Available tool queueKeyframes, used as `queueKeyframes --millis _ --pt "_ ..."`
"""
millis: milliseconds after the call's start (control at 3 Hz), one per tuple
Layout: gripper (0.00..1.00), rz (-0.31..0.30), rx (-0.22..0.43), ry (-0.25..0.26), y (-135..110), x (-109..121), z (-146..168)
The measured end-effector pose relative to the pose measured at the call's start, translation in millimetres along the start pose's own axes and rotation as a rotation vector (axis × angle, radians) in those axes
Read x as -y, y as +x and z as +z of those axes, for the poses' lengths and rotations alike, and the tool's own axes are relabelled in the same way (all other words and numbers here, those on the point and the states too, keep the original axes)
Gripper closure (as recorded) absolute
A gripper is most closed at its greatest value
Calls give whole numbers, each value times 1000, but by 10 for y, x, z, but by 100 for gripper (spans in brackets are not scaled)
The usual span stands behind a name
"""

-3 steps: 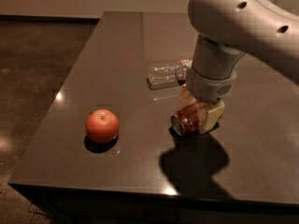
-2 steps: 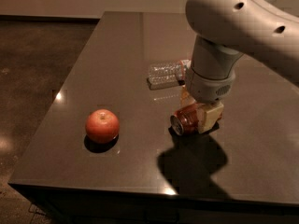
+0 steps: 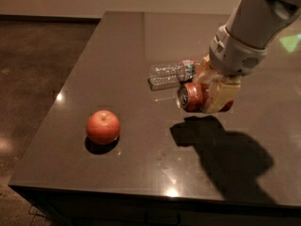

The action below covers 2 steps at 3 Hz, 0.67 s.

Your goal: Place coke can upright

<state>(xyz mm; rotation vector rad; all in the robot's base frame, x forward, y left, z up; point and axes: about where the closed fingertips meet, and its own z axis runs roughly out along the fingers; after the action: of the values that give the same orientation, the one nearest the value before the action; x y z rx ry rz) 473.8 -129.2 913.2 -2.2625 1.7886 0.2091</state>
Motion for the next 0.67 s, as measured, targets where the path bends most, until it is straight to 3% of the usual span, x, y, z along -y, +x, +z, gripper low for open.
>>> queueKeyframes --millis 333,667 --pt "100 74 222 24 -209 -47 -208" --pt "100 125 369 32 -317 -123 -268"
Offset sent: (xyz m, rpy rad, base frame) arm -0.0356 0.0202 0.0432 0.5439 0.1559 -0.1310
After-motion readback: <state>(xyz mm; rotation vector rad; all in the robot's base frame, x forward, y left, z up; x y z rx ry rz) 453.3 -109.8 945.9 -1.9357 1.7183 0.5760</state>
